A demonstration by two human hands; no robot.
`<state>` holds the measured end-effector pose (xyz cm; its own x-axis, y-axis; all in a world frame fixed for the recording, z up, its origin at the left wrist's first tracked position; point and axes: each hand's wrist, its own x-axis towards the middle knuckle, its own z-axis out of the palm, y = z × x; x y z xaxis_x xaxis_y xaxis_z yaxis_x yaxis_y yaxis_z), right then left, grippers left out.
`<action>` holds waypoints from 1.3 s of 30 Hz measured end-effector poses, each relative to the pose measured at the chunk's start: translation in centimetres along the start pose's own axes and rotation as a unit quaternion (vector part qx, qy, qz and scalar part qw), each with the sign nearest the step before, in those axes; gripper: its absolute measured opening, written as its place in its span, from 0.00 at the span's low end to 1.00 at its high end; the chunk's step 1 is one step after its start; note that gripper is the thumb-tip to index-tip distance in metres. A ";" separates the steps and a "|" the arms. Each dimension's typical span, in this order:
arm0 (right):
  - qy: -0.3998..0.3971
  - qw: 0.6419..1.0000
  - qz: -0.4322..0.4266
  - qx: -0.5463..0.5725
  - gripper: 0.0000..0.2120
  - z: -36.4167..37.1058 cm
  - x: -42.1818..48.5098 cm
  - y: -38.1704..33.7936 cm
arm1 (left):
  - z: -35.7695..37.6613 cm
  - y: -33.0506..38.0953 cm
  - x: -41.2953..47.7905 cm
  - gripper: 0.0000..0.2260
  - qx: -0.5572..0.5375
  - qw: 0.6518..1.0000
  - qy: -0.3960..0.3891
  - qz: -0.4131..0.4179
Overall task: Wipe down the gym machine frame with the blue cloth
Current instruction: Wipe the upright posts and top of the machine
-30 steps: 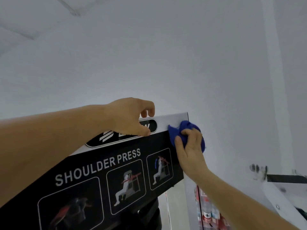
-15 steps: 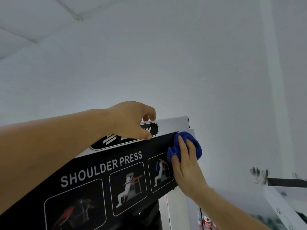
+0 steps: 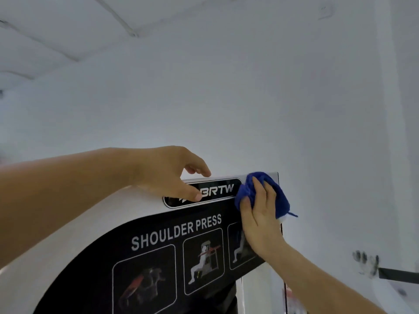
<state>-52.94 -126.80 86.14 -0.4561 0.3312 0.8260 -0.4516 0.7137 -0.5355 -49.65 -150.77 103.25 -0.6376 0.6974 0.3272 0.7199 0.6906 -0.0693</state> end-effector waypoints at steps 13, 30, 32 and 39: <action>-0.277 0.927 0.056 -0.246 0.16 0.1 5.9 -18.0 | -2.2 -9.8 -10.5 0.14 -0.121 0.986 0.112 -0.035; -0.324 0.890 0.104 -0.304 0.13 5.7 0.2 -30.4 | 1.6 -18.8 -17.3 0.16 -0.308 0.940 0.148 -0.018; -0.323 0.888 0.094 -0.314 0.11 6.4 -0.3 -31.1 | 2.5 -18.8 -17.5 0.16 -0.318 0.937 0.146 -0.014; -0.292 0.857 -0.081 -0.417 0.15 8.7 -6.7 -33.9 | 6.2 -20.0 -17.4 0.17 -0.366 0.913 0.179 -0.004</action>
<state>-41.22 -158.59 97.23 -0.8549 -0.0053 0.5188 0.0490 0.9946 0.0910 -54.66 -175.58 93.12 -0.6078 0.4956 0.6205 0.7894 0.2920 0.5400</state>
